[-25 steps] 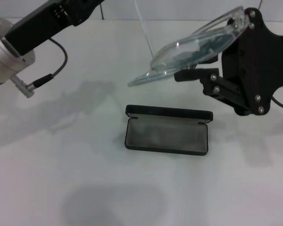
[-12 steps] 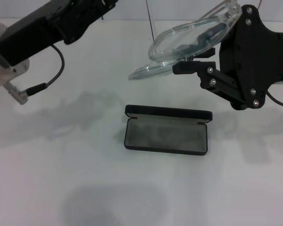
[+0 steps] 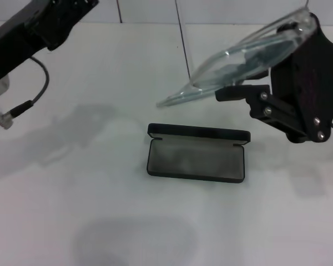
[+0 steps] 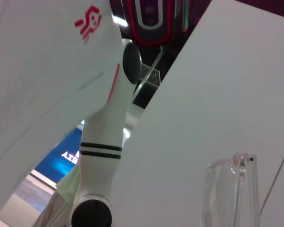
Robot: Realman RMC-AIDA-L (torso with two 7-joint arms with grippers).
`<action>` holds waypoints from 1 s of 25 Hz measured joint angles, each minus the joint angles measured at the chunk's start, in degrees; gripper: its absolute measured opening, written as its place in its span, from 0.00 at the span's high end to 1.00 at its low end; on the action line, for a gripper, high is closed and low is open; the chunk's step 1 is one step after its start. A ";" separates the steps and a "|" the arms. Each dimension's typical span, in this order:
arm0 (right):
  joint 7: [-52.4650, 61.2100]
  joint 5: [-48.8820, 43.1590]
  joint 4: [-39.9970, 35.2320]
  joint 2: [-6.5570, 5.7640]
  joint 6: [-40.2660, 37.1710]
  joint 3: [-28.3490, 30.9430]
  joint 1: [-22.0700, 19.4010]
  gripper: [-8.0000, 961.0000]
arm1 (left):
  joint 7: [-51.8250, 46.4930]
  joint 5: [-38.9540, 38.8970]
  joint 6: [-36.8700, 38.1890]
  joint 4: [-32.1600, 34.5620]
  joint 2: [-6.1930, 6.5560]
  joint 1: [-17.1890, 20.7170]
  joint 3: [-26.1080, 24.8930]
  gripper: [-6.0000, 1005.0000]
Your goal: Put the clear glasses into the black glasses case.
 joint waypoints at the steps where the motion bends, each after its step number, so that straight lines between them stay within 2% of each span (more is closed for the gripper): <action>1: 0.00 0.16 -0.02 0.01 -0.38 -0.03 -0.03 0.93 | 0.28 -0.08 -0.82 -0.01 -0.01 0.49 -0.04 0.84; 6: 0.17 0.38 0.04 0.07 -0.19 -0.40 0.78 0.93 | 0.88 -0.26 -1.75 -0.08 -0.28 0.16 1.00 0.84; 15: 0.18 -0.08 3.42 0.15 3.88 -2.36 4.21 0.93 | 3.89 -1.02 -1.80 -1.74 -0.52 -5.97 4.93 0.84; 25: 0.00 -0.15 4.47 0.00 5.03 -2.32 4.00 0.92 | 4.06 -1.79 -1.29 -1.10 -0.49 -6.92 7.58 0.84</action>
